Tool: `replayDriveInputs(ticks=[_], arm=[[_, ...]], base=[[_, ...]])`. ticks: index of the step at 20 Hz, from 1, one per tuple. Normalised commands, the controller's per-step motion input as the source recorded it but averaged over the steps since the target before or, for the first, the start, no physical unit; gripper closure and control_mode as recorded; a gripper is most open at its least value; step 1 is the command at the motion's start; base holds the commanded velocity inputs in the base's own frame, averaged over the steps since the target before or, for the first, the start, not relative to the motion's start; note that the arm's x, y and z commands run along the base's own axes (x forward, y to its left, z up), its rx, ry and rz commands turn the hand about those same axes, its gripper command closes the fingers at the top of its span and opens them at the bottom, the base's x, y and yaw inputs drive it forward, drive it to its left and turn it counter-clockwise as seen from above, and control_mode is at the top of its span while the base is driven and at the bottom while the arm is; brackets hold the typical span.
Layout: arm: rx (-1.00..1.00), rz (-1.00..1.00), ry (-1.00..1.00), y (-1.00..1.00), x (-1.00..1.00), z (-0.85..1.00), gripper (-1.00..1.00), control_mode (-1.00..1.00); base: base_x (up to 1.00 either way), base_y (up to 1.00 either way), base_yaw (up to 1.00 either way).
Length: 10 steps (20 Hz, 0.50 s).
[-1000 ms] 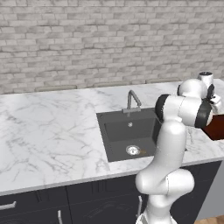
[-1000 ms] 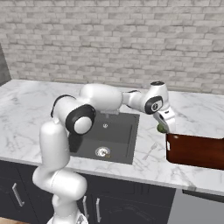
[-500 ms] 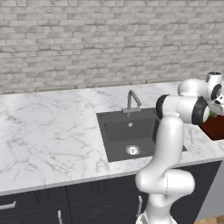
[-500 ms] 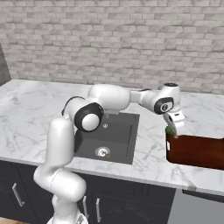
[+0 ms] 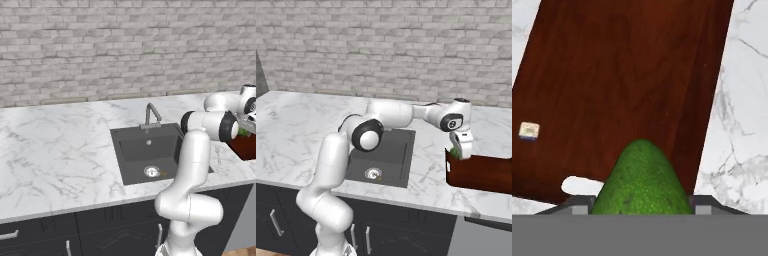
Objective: Pick up all produce items and place them in the sink. Turn on the sink faucet to wash them. Then turn the sink off and put them in the tray.
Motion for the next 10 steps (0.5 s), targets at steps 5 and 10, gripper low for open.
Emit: replayDriveInputs(ticks=[5,10], arm=[[0.00,-0.06,0.00,0.00,0.00,-0.43,1.00,-1.00],[0.00,-0.05,0.00,0.00,0.00,-0.33,1.00,-1.00]], base=[[0.00,0.00,0.00],[0.00,0.00,0.00]])
